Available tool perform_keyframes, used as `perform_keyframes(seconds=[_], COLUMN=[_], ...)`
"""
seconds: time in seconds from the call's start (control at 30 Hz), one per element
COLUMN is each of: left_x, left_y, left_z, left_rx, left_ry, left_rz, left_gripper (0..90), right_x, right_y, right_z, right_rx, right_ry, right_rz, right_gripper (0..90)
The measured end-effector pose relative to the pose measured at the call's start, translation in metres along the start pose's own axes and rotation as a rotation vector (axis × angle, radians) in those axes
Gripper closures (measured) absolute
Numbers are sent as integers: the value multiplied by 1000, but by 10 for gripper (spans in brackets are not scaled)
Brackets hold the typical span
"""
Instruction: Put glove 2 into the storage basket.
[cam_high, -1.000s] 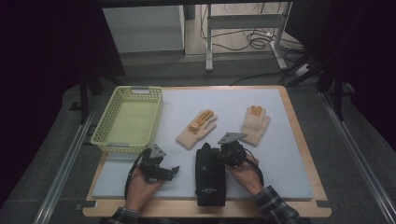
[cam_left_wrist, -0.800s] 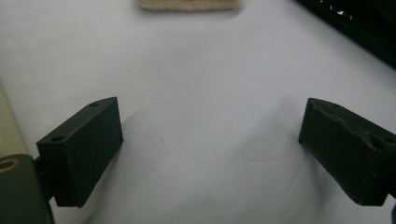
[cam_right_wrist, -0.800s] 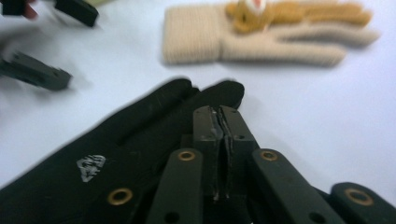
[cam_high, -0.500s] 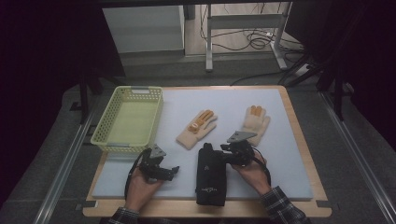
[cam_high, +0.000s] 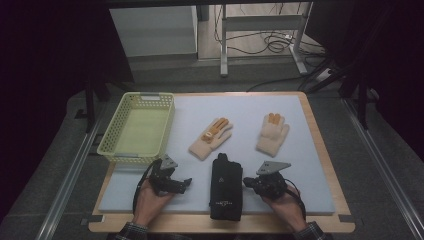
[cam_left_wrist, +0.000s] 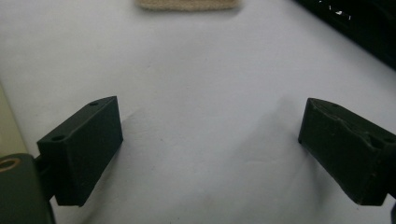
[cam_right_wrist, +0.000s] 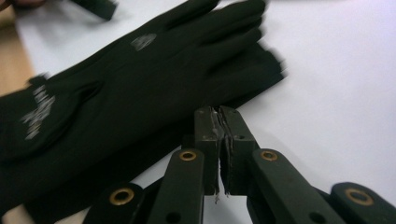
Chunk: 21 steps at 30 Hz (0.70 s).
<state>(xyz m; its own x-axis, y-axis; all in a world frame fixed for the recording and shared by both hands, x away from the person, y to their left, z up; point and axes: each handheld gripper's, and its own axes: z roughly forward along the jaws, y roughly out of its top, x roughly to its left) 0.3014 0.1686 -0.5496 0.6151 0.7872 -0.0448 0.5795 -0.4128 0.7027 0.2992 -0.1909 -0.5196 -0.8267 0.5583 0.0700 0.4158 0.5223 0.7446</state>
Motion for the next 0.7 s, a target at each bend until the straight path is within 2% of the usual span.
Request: perform_keyframes(seconds=[0.27,0.5,0.7], left_x=[2,8,9], left_y=[-12,-31,-35], left_z=[-13,-27,-27], left_rx=[23,-10,-36], left_ry=[3,7,5], left_rz=[-11,-14,-11], left_gripper=[65,54,49], right_x=[20,27,34], right_y=[-14,-9,-3], right_z=[5,13,23], right_rx=[19,17,18], right_ry=[53,84,97], right_rz=[-17,-17,-25], right_gripper=[851,851,847])
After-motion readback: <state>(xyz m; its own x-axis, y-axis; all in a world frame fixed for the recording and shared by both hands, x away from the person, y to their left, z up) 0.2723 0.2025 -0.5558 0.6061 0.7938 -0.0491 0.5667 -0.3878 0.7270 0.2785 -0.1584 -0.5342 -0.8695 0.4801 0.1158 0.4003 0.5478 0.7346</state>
